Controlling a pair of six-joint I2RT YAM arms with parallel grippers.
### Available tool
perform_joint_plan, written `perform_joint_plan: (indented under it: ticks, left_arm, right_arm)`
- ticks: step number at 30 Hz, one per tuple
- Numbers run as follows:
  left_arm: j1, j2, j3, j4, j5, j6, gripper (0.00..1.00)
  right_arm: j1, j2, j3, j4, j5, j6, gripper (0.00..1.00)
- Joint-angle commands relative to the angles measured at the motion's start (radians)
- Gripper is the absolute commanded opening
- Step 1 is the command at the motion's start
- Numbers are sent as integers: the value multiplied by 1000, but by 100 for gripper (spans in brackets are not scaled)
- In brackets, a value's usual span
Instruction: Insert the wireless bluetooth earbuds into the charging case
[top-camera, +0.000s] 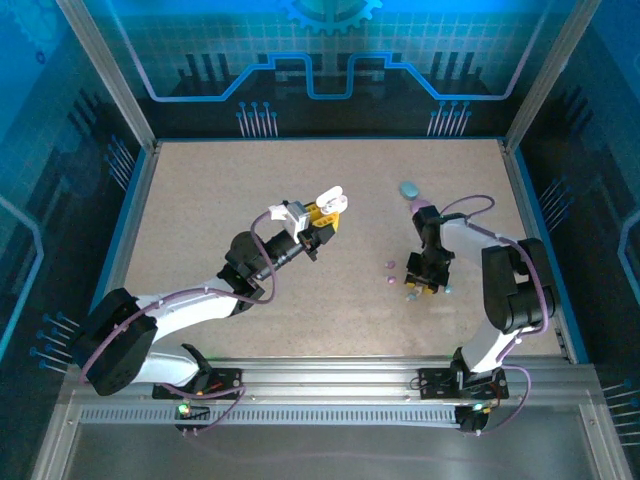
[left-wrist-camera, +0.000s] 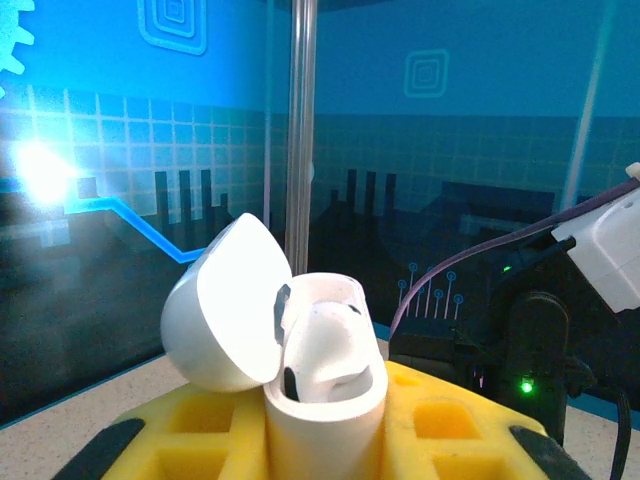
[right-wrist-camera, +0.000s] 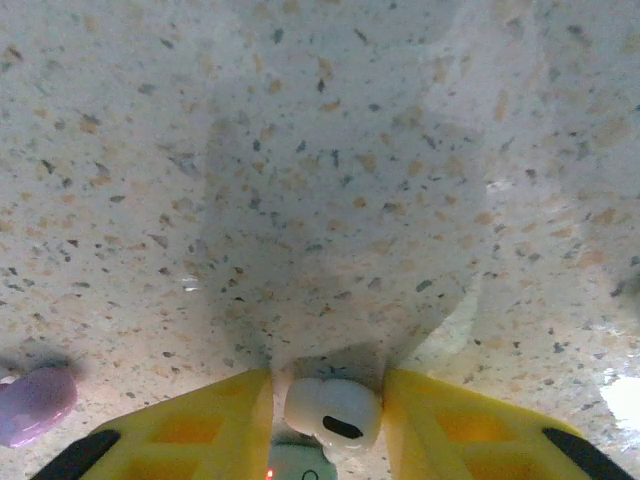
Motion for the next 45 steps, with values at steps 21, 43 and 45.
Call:
perform_joint_plan:
  ticks: [21,43,45]
  left_arm:
    - [9,-15,10,11,16,-20,23]
    - [8,-59,-2,-17,12,-10,24]
    - [8,-61,-4,-17,10,-7,23]
  right_arm:
    - [58,115,173,-23,99,-255,30]
    - [65,191,214,-35,47,-130,36]
    - [66,191,215,-37,63,-132,36]
